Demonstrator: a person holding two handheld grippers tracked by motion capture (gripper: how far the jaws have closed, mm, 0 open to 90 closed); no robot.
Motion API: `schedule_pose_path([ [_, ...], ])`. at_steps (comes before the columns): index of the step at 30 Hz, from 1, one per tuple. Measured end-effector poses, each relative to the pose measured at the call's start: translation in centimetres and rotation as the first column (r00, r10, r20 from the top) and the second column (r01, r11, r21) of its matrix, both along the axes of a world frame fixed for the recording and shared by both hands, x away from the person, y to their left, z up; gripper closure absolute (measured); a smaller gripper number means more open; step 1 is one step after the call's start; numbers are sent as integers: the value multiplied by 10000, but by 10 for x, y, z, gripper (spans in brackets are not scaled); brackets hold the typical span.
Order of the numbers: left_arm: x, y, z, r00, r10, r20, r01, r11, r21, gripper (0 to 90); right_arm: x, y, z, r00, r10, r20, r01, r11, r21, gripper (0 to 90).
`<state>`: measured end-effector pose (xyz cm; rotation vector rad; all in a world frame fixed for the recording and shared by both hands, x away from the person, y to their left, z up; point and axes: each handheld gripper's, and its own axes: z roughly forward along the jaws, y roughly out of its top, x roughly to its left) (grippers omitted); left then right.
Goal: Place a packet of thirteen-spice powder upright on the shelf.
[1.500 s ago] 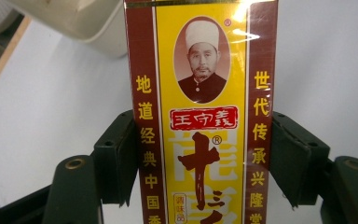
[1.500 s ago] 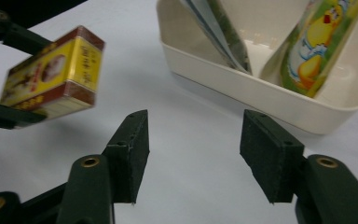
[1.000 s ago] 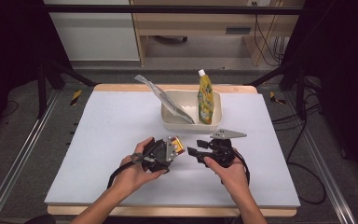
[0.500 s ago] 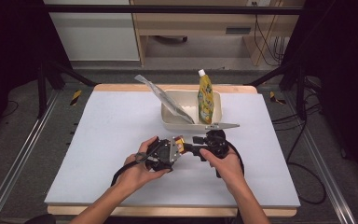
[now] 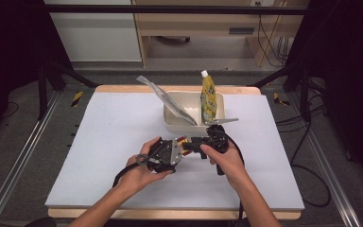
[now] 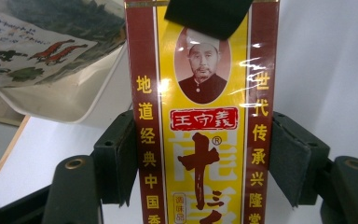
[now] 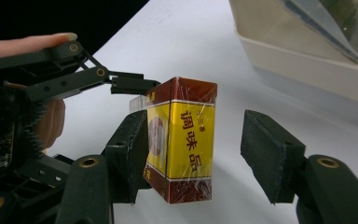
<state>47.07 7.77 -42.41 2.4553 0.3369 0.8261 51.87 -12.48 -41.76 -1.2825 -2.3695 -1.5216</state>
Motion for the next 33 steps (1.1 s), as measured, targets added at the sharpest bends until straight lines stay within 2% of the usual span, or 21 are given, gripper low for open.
schedule_pose_path([
  [9, -1, -2, 2, 9999, -103, 56, 104, 9998, -166, 320, 3, 3, 2, 9998, 149, -104, -152, 9993, -355, 435],
  [19, -3, -3, 4, 9998, -140, 141, 144, 9995, -282, 320, 4, 8, 1, 9980, 493, -390, -508, 9980, -387, 457],
  [28, -3, -4, 4, 9997, -149, 171, 156, 9990, -423, 320, 5, 11, 1, 9968, 647, -467, -665, 9970, -392, 474],
  [33, -2, -5, 5, 9998, -125, 184, 134, 9987, -497, 320, 4, 13, 1, 9956, 792, -510, -812, 9960, -379, 531],
])
